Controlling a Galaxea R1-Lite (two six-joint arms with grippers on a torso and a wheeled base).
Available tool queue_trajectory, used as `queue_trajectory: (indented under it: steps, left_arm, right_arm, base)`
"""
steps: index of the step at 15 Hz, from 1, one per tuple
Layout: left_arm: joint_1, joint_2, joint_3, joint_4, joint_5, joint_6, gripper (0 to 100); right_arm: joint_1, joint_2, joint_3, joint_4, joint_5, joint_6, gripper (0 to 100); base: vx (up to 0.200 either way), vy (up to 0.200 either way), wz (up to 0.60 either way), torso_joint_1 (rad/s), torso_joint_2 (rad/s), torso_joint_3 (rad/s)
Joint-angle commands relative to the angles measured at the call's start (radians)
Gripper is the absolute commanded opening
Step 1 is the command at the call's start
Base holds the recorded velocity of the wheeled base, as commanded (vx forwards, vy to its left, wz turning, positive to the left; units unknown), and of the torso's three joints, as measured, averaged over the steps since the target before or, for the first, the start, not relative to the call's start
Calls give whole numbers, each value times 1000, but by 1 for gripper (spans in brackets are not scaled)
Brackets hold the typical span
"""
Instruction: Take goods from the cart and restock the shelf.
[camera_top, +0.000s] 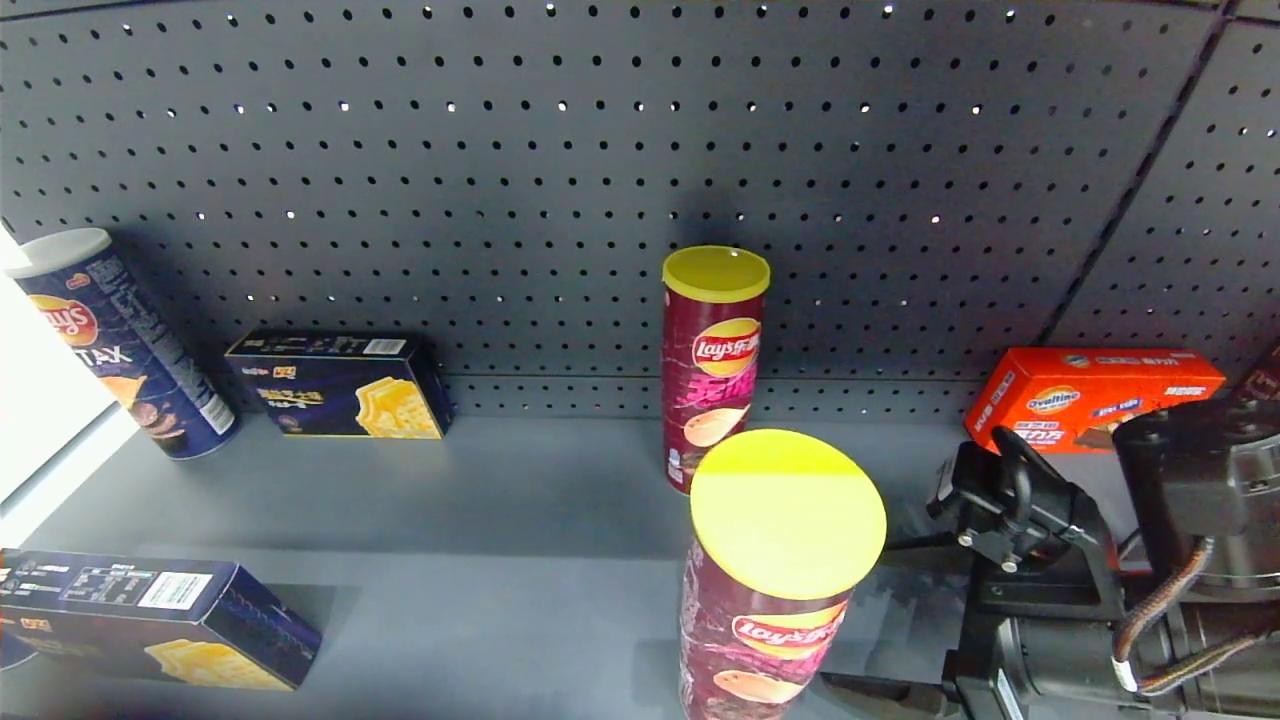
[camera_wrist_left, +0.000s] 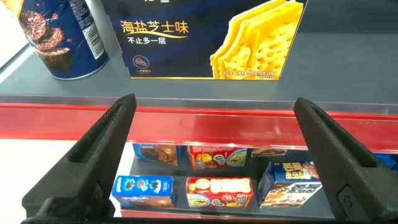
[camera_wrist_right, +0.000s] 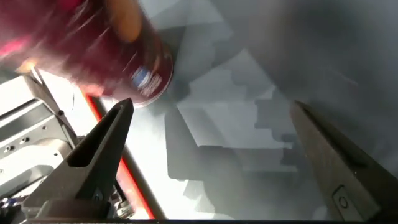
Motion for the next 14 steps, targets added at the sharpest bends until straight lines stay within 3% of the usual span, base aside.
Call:
queue_trajectory:
  steps: [1,14]
  left_arm:
    - [0,1,0,0,0,0,100]
    - [0,1,0,0,0,-1,100]
  right_arm:
    - [-5,-50,20,-1,-1,3,100]
    - [14,19,5,-55,-19,-3,100]
  base:
    - [0,0,0,0,0,0]
    - [0,0,0,0,0,0]
